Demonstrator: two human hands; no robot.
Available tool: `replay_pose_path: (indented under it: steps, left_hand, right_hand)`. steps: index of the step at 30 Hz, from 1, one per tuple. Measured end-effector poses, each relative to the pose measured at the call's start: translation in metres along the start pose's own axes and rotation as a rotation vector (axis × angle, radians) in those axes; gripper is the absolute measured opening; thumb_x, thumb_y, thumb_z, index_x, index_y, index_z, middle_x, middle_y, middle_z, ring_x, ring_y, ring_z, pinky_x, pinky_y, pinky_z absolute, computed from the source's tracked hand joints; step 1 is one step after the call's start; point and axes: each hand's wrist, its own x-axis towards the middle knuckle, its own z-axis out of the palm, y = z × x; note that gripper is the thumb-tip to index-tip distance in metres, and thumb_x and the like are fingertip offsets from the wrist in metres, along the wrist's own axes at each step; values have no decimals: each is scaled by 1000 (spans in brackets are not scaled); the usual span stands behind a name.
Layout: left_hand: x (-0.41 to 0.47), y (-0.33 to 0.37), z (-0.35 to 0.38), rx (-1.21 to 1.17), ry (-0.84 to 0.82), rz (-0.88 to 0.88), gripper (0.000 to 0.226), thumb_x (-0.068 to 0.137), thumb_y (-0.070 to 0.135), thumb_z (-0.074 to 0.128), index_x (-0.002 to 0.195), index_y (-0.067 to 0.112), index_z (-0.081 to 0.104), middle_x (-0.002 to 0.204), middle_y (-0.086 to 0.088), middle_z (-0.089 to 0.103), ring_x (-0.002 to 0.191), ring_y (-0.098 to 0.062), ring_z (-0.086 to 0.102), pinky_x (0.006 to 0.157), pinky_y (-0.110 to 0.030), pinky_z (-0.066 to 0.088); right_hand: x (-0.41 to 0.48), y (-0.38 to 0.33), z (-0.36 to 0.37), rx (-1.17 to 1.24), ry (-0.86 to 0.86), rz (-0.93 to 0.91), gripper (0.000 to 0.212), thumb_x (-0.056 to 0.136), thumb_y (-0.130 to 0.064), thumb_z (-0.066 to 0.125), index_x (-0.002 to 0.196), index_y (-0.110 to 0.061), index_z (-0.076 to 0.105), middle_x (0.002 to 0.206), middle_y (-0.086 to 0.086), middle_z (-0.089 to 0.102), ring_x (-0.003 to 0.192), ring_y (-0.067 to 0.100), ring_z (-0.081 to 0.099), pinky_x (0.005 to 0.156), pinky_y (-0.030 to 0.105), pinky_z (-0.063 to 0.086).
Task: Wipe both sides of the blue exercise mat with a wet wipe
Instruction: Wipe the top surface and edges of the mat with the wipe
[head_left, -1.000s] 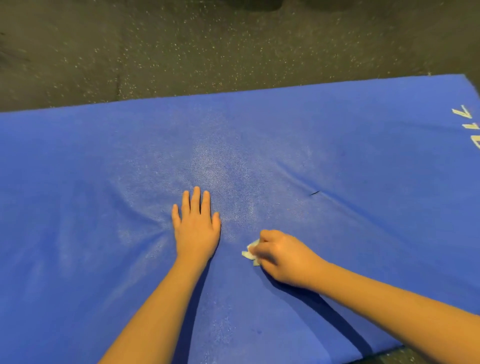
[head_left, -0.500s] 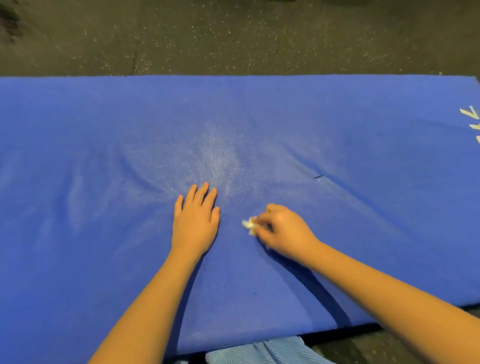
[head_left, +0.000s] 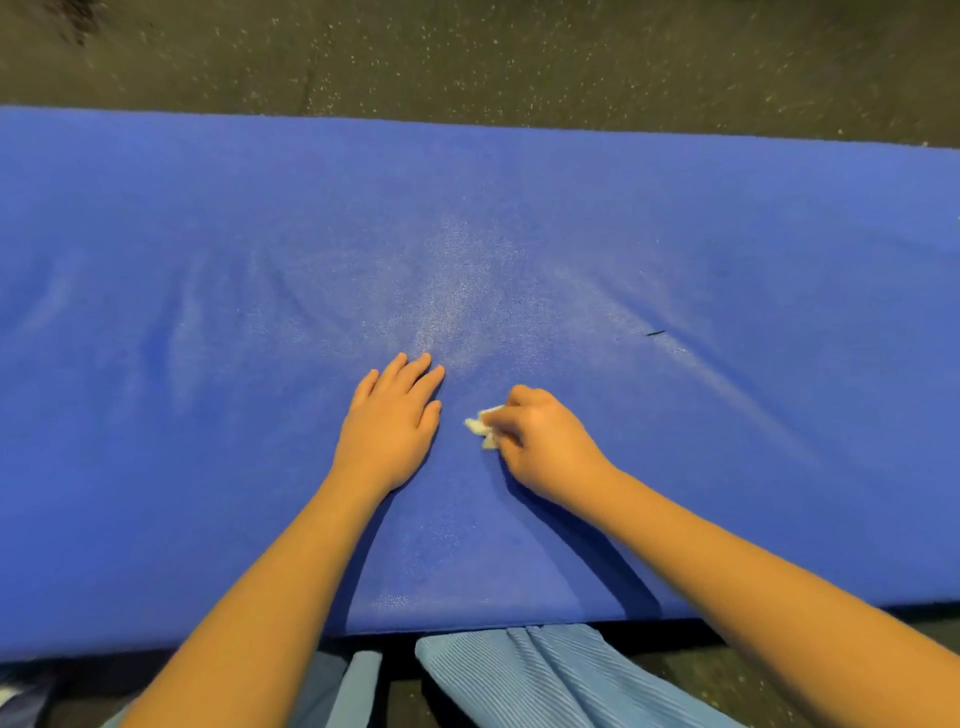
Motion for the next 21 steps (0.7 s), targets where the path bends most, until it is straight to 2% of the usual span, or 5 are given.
replay_pose_path:
  steps: [4, 9, 14, 18, 21]
  left_hand:
    - [-1, 1, 1, 10, -23, 6, 47, 106, 31, 31, 152, 25, 26, 161, 7, 16, 150, -16, 6, 119, -36, 2]
    - [0, -1, 3, 22, -9, 10, 47, 106, 30, 28, 153, 24, 25, 161, 7, 15, 150, -16, 5, 120, -36, 1]
    - [1, 0, 4, 45, -7, 19, 47, 106, 30, 29, 152, 24, 26, 161, 6, 16, 150, -18, 6, 119, -38, 3]
    - [0, 1, 4, 41, -20, 10, 47, 106, 30, 27, 153, 25, 24, 162, 7, 14, 150, -17, 4, 120, -37, 2]
    - [1, -1, 6, 55, -5, 18, 47, 106, 30, 27, 153, 24, 24, 161, 6, 15, 150, -17, 5, 120, -38, 3]
  right_hand:
    - [-46, -12, -16, 159, -292, -193, 25, 86, -21, 55, 101, -16, 74, 96, 4, 61, 92, 20, 56, 78, 32, 46]
    - [-43, 24, -36, -29, -110, 42, 22, 88, -17, 57, 102, -18, 74, 89, 3, 62, 91, 28, 55, 71, 34, 45]
    - [-40, -43, -6, 157, -324, -276, 20, 81, -12, 59, 93, -14, 75, 88, 5, 65, 81, 23, 56, 72, 31, 44]
    - [-42, -14, -37, 128, -406, -101, 11, 82, -16, 70, 91, -19, 75, 83, -6, 59, 68, 4, 48, 69, 28, 41]
    - [-54, 7, -49, 12, -351, 42, 27, 84, -18, 69, 111, -23, 68, 88, -16, 57, 74, 0, 50, 71, 21, 37]
